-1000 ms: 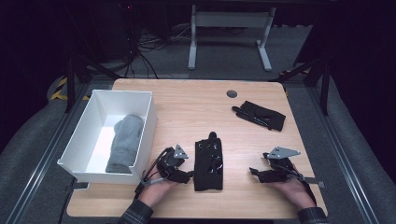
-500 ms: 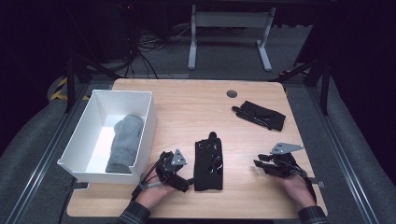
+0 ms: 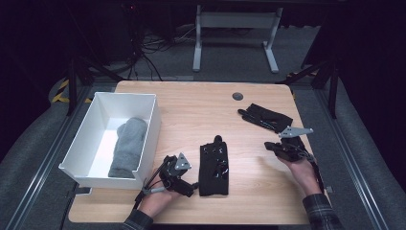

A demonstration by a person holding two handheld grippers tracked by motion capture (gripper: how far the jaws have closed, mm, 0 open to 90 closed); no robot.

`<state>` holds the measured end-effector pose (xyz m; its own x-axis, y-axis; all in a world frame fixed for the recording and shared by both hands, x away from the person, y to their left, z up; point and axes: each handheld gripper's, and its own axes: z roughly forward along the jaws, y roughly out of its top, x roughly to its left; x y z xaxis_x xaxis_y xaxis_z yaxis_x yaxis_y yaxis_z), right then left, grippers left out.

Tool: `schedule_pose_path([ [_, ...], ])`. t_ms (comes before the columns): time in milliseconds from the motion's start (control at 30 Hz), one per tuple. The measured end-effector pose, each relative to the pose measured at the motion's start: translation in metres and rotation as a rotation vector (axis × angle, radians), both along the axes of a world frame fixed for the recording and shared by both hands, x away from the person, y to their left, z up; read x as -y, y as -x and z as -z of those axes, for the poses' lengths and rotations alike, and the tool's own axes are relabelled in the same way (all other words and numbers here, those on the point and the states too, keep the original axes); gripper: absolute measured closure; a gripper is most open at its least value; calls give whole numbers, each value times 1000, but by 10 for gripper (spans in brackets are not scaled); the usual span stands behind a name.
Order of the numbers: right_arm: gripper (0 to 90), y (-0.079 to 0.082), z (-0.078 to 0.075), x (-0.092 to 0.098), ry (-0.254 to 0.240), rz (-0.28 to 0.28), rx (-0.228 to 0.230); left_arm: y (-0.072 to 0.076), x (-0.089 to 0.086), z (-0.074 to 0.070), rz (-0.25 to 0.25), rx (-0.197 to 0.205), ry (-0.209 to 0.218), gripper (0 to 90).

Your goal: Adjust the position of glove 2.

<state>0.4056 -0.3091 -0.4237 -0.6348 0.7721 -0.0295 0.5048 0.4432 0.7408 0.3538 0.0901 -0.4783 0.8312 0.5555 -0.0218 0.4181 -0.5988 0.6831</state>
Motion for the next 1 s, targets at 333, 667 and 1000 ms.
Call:
schedule_pose_path([
  [333,900,-52,3,10,16,84,31,0,0,0,-1,1,-1,0],
  [667,900,-90,7,15,72,140,18,0,0,0,-5,0,1,1],
  [1000,900,-103,24,20,97,169,-30,0,0,0,-5,-1,1,0],
])
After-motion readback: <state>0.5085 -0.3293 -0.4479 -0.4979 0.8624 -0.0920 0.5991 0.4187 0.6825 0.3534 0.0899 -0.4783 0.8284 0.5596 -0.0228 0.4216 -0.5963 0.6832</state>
